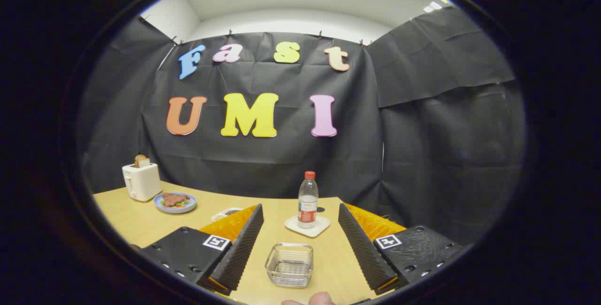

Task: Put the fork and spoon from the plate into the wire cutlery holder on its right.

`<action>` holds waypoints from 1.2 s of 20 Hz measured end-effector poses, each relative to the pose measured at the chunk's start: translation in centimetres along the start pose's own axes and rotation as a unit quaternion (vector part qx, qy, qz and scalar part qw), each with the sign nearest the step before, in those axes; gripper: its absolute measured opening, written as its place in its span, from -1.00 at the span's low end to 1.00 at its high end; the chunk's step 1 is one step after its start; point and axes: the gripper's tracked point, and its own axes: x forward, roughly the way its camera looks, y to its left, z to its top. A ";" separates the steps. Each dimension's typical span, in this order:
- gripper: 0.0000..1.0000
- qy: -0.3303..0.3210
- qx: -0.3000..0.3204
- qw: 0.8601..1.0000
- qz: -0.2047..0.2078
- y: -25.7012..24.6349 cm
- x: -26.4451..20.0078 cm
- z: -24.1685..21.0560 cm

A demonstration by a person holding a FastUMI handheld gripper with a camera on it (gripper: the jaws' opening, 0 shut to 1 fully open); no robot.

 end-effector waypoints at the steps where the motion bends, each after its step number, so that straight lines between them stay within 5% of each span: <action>1: 0.92 -0.001 0.004 1.000 0.004 0.5 0.1 0.1; 24: 0.91 0.009 0.049 0.999 0.008 1.7 1.0 -0.3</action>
